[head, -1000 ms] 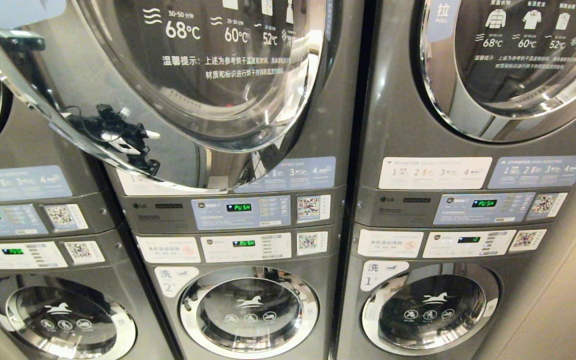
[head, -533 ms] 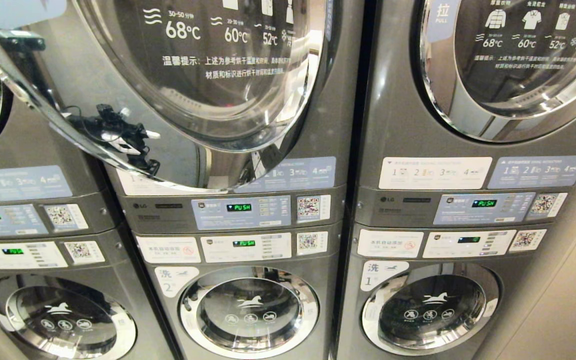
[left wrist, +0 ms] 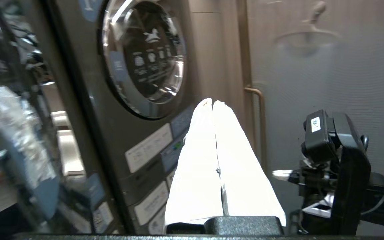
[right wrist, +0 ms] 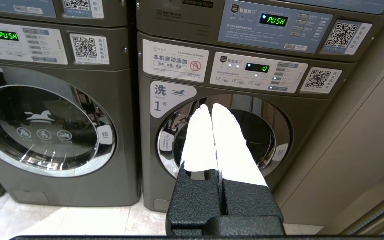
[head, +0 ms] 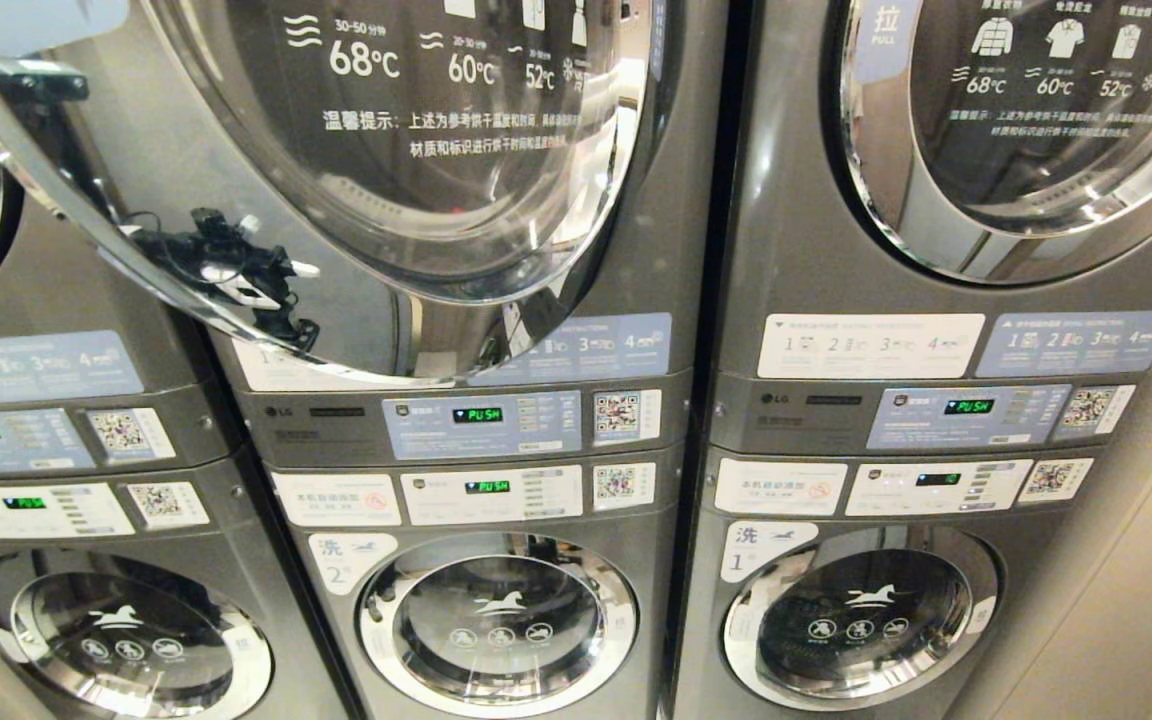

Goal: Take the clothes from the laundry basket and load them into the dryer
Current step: Close the dryer

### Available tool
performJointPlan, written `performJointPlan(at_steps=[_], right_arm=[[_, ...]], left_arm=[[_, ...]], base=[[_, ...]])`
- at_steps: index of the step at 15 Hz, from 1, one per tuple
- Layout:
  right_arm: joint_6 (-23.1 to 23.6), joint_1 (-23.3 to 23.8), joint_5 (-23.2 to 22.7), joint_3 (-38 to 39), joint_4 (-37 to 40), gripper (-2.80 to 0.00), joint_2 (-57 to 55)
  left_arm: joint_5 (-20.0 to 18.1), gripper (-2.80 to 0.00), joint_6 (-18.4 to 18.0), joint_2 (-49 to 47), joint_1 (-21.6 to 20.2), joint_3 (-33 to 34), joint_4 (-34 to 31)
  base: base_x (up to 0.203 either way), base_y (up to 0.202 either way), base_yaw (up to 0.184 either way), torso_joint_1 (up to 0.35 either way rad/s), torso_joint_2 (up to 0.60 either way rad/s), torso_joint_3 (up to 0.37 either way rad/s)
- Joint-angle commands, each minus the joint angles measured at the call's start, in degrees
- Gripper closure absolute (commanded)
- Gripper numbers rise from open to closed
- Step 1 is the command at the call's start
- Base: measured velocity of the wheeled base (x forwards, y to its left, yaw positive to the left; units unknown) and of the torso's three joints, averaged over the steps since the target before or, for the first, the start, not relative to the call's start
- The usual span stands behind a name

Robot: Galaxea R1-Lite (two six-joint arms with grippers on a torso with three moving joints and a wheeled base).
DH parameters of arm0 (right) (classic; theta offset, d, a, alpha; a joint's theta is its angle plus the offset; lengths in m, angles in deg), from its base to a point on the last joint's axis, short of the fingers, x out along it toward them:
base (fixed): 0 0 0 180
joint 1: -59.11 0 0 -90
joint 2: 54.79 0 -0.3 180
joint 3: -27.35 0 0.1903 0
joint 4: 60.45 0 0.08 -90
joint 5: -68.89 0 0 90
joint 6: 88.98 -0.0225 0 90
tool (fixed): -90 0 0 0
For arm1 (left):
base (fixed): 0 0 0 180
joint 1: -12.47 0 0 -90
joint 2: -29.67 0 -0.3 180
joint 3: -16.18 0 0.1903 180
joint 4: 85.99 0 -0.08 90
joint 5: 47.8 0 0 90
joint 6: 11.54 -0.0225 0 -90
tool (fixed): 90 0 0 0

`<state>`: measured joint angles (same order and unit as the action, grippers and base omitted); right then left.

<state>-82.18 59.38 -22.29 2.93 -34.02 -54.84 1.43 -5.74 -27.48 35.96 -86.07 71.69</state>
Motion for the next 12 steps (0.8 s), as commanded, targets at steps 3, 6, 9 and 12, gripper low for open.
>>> performJointPlan(at_steps=[3, 6, 9, 12], right_arm=[[0.05, 0.07, -0.03, -0.01, 0.02, 0.0, -0.09], [0.05, 0.07, 0.03, -0.01, 0.02, 0.0, -0.13], [0.05, 0.06, 0.04, -0.01, 0.02, 0.0, -0.13], [0.05, 0.02, 0.04, -0.01, 0.02, 0.0, 0.03]], left_arm=[[1.07, 0.0, -0.53, -7.74, 2.1, -2.59, 0.42], [14.93, 0.0, -5.26, -10.63, 1.84, -5.18, 0.1], [30.97, 0.0, -11.66, -12.54, 0.37, -6.32, -0.1], [40.34, 0.0, -13.5, -13.01, -4.4, -6.37, -0.1]], base=[[0.0, 0.0, 0.0, 0.0, 0.0, 0.0], [0.0, 0.0, 0.0, 0.0, 0.0, 0.0], [0.0, 0.0, 0.0, 0.0, 0.0, 0.0], [0.0, 0.0, 0.0, 0.0, 0.0, 0.0]])
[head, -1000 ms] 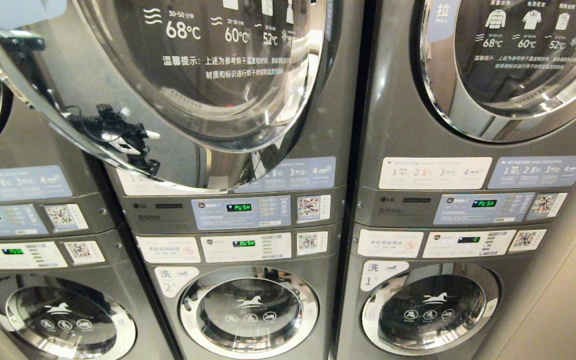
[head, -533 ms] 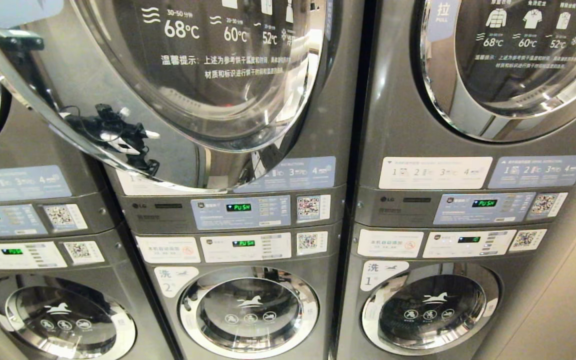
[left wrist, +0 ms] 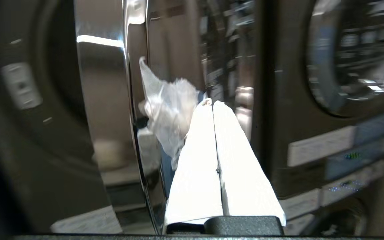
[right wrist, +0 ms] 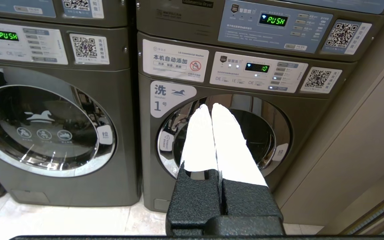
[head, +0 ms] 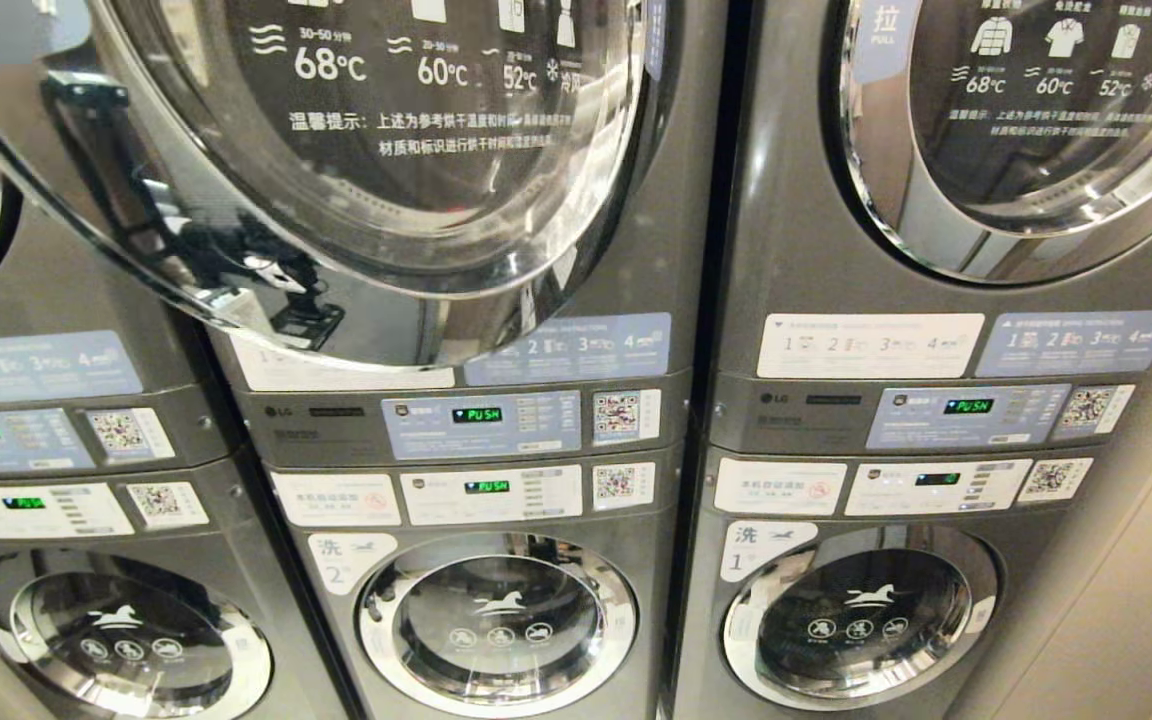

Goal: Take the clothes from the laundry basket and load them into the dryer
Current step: Close the dryer

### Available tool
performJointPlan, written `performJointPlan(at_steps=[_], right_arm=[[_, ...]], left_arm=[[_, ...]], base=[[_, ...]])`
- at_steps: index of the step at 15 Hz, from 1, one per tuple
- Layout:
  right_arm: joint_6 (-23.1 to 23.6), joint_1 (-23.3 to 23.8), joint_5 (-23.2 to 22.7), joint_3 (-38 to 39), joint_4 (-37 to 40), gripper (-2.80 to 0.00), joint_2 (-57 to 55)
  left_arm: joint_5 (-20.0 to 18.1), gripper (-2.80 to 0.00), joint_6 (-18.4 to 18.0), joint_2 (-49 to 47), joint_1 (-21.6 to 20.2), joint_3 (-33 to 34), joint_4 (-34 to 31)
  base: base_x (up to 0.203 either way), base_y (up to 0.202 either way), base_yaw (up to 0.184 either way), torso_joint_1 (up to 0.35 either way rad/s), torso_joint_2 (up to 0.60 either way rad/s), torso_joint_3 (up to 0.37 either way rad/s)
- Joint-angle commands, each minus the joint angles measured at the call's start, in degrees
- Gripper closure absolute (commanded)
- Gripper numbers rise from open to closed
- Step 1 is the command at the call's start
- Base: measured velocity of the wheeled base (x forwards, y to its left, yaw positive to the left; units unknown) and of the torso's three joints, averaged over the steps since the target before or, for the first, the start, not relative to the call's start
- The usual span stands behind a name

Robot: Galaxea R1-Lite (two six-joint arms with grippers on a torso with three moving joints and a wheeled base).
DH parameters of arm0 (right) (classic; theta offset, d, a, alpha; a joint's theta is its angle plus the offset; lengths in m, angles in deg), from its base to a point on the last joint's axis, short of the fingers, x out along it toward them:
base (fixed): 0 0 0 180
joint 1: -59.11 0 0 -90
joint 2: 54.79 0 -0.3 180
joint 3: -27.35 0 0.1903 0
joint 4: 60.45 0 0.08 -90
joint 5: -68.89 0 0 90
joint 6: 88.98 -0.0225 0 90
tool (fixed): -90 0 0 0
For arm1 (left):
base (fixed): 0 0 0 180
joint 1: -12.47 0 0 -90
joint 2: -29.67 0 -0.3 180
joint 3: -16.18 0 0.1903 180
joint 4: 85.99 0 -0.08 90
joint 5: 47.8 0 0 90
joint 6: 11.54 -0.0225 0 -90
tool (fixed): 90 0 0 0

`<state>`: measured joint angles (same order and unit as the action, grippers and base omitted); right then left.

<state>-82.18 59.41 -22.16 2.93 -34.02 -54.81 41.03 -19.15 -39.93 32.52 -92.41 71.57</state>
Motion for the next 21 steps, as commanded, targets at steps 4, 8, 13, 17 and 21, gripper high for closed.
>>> performJointPlan(at_steps=[4, 8, 13, 17, 21], right_arm=[[-0.03, -0.03, -0.01, -0.01, 0.02, 0.0, 0.02], [-0.18, 0.04, -0.01, 0.01, 0.02, 0.0, 0.02], [-0.39, 0.05, 0.03, 0.08, -0.07, 0.0, 0.07], [-1.0, 0.03, 0.08, 0.08, -0.16, 0.0, 0.07], [-1.0, 0.06, 0.08, 0.08, -0.16, 0.0, 0.02]], left_arm=[[1.18, 0.0, 0.95, -3.1, -15.12, -0.28, 1.6], [0.92, 0.0, 4.1, -12.1, -21.96, -4.79, 6.44], [-0.02, 0.0, 4.28, -24.45, -23.9, -16.17, 7.05], [-0.24, 0.0, 4.14, -30.95, -24.4, -20.65, 7.14], [-0.24, 0.0, 4.09, -36.02, -25.18, -25.24, 7.31]], base=[[0.0, 0.0, 0.0, 0.0, 0.0, 0.0], [0.0, 0.0, 0.0, 0.0, 0.0, 0.0], [0.0, 0.0, 0.0, 0.0, 0.0, 0.0], [0.0, 0.0, 0.0, 0.0, 0.0, 0.0], [0.0, 0.0, 0.0, 0.0, 0.0, 0.0]])
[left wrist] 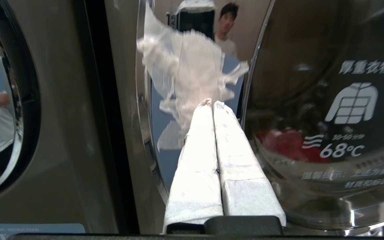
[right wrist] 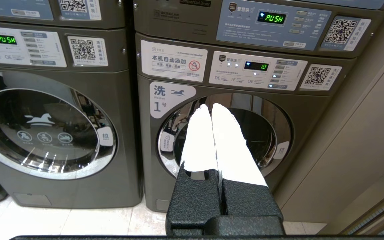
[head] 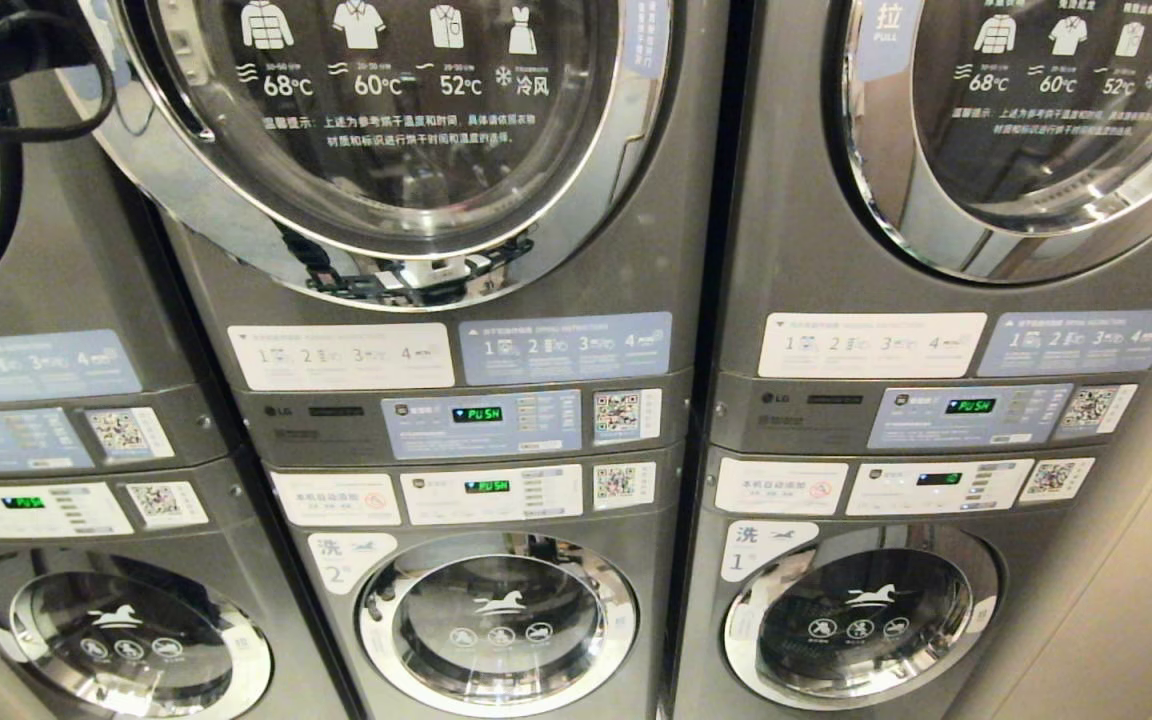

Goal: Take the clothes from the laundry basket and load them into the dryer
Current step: Close the dryer

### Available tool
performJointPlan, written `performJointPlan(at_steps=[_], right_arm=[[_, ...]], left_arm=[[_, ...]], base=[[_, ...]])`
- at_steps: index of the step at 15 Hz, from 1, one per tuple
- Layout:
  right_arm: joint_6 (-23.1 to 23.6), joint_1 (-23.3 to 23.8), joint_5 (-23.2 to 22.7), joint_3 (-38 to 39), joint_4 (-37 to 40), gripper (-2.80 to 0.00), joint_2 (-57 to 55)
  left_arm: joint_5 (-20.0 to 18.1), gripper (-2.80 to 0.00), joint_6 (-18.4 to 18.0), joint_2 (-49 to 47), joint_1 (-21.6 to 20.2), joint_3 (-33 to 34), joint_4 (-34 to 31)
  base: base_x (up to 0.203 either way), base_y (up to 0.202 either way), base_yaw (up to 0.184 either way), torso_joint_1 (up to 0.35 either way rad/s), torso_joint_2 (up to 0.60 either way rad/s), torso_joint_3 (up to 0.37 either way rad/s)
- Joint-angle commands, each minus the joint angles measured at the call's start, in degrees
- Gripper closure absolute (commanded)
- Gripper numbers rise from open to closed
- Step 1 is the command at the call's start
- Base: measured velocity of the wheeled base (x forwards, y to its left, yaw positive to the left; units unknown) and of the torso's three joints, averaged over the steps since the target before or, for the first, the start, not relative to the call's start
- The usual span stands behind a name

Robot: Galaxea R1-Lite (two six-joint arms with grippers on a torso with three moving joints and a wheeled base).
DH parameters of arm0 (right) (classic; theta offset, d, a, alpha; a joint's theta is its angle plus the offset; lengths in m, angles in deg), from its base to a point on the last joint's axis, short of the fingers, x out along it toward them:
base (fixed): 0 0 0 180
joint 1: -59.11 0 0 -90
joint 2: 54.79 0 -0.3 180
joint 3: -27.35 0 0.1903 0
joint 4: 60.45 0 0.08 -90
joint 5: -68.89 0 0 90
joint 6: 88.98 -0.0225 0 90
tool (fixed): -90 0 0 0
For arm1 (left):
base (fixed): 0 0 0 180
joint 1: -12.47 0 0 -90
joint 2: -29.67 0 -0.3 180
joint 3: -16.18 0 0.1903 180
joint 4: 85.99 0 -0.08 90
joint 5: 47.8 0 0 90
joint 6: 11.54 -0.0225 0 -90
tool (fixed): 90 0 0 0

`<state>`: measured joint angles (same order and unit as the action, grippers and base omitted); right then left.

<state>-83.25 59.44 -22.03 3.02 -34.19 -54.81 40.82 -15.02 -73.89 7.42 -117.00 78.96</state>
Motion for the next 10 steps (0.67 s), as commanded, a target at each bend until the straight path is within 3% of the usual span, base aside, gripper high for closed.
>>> performJointPlan(at_steps=[1, 8, 10], right_arm=[[0.07, -0.06, -0.04, 0.0, 0.01, 0.0, 0.03], [0.07, 0.02, -0.04, 0.0, 0.01, 0.0, 0.11], [0.06, 0.02, -0.04, 0.0, -0.06, 0.0, 0.11]], left_arm=[[-0.02, 0.0, 0.01, -3.15, -0.12, -0.66, 0.67], [-1.6, 0.0, 0.22, -13.35, -1.0, -0.67, 19.2], [-1.61, 0.0, 0.22, -14.48, -1.09, -0.67, 21.82]], base=[[0.0, 0.0, 0.0, 0.0, 0.0, 0.0], [0.0, 0.0, 0.0, 0.0, 0.0, 0.0], [0.0, 0.0, 0.0, 0.0, 0.0, 0.0]])
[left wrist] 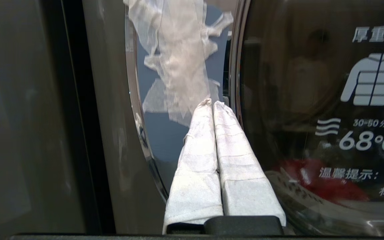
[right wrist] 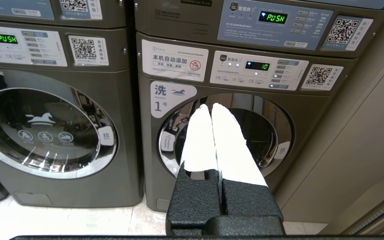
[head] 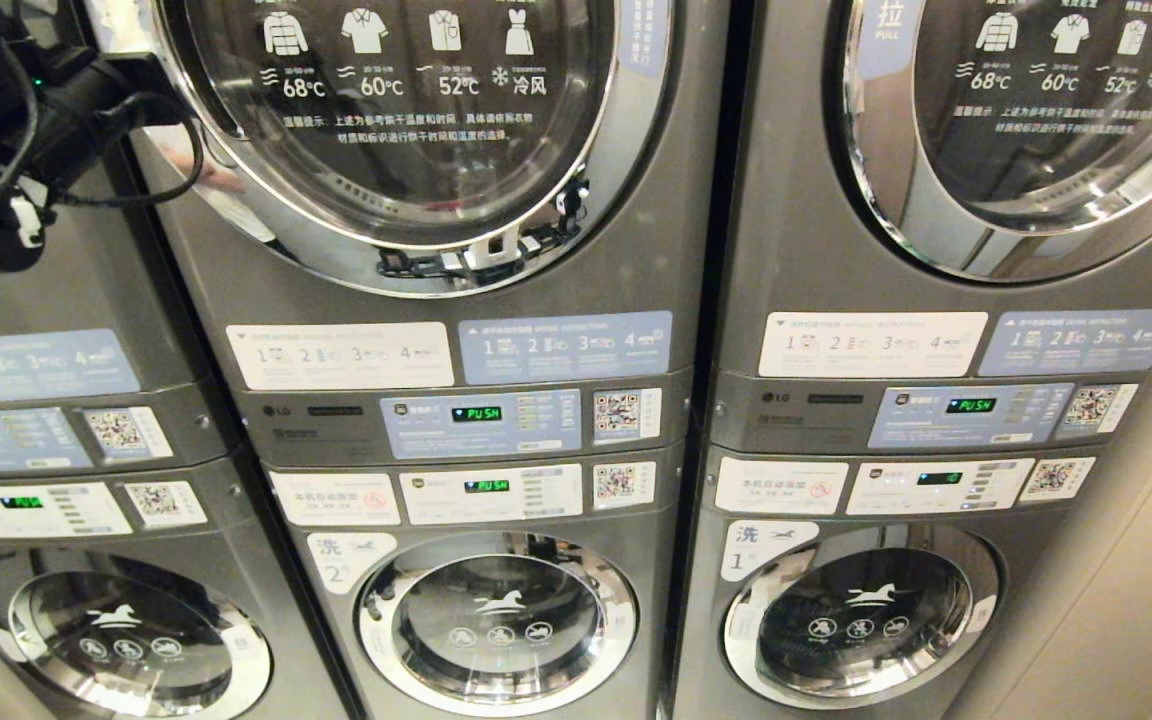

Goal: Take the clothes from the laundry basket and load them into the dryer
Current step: Close the dryer

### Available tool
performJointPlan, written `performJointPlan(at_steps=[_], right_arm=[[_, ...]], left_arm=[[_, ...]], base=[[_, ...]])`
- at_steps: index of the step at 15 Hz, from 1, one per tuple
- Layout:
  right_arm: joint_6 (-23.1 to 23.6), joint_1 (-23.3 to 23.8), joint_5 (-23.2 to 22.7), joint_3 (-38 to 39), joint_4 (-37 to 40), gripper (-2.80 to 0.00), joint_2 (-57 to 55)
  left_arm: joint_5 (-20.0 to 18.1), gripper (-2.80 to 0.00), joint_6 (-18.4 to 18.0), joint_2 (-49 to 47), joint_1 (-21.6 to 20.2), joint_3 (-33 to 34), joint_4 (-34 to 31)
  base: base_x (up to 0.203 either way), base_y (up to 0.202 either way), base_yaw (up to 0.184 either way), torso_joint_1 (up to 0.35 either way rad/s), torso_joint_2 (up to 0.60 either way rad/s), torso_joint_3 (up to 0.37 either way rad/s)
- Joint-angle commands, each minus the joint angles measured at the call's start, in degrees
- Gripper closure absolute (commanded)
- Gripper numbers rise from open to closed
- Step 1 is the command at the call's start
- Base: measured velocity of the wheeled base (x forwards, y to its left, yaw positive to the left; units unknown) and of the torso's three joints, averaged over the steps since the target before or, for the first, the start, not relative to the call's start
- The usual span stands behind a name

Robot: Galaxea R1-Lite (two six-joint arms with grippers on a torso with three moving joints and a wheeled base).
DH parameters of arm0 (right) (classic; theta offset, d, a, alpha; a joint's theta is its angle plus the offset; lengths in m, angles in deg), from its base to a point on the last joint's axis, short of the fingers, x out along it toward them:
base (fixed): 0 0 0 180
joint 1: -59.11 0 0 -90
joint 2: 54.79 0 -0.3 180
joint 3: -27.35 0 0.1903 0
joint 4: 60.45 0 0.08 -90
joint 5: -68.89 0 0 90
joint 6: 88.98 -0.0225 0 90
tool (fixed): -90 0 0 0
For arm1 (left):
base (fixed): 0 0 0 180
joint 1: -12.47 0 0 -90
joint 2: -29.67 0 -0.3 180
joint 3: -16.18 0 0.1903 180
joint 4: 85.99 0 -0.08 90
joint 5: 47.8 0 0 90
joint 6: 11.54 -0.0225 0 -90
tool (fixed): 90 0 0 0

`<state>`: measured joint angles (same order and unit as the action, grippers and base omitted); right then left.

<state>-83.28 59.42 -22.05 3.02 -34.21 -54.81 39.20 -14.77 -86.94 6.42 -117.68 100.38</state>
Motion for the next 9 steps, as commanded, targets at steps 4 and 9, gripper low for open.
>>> performJointPlan(at_steps=[4, 9], right_arm=[[0.01, 0.04, -0.03, 0.0, -0.05, 0.0, 0.11], [0.1, -0.04, -0.03, 0.0, -0.05, 0.0, 0.11]], left_arm=[[-2.48, 0.0, -0.27, 3.21, 0.01, 0.0, -0.11], [-16.24, 0.0, -6.39, 22.07, 0.17, 1.88, -23.65]], base=[[0.0, 0.0, 0.0, 0.0, 0.0, 0.0], [0.0, 0.0, 0.0, 0.0, 0.0, 0.0]])
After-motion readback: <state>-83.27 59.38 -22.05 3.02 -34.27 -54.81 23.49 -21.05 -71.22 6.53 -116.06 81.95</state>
